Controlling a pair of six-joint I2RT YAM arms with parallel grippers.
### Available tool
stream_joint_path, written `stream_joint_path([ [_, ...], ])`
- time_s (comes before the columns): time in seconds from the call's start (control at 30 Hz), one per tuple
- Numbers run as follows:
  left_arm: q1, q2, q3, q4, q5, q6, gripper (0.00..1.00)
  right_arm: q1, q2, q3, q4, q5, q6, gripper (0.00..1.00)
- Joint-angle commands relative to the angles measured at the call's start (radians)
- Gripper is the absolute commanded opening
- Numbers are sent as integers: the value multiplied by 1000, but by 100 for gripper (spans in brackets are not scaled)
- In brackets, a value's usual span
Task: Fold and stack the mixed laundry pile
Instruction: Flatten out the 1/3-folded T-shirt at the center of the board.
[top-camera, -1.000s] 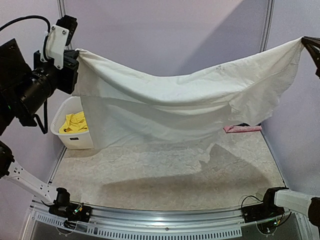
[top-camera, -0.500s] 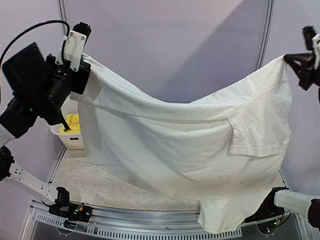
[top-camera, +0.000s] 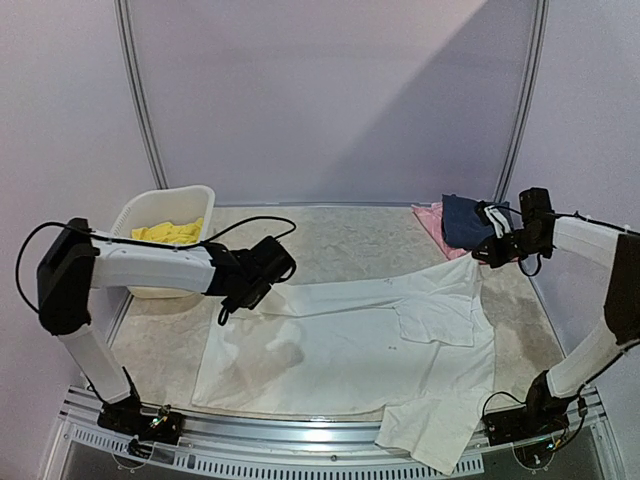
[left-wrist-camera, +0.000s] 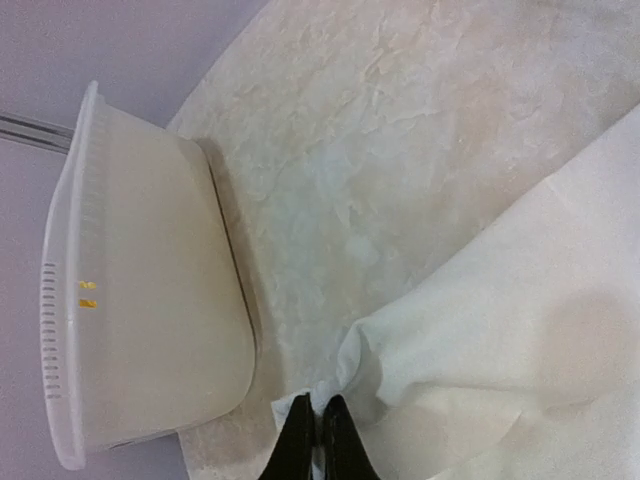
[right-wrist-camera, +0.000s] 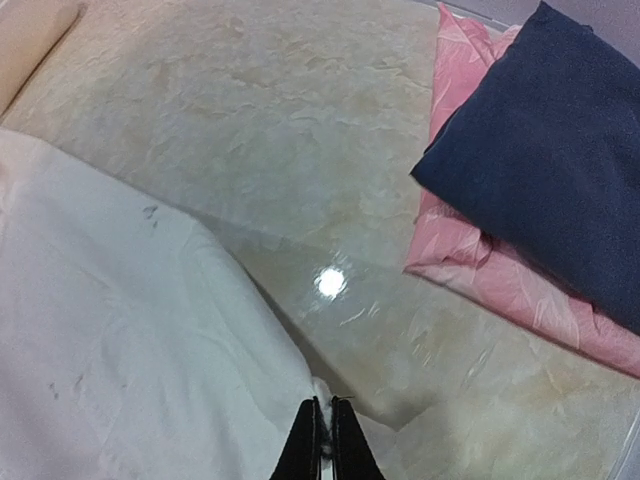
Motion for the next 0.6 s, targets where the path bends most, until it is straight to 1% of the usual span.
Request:
stream_joint_path([
  [0.0, 65, 48, 62, 106, 72, -62, 0, 6, 140, 97, 158, 54, -4, 0],
  [0.17, 130, 95, 80, 123, 91, -54, 0, 5, 277, 181, 179, 113, -5, 0],
  [0.33, 207, 133, 106, 136, 128, -37, 0, 6, 390, 284, 183, 151, 32, 0],
  [0.43, 237, 155, 127, 159, 153, -37, 0, 6, 440, 339, 180, 159, 38, 0],
  [0.57, 279, 216, 190, 149, 160, -20, 0, 6, 500, 398, 158, 153, 43, 0],
])
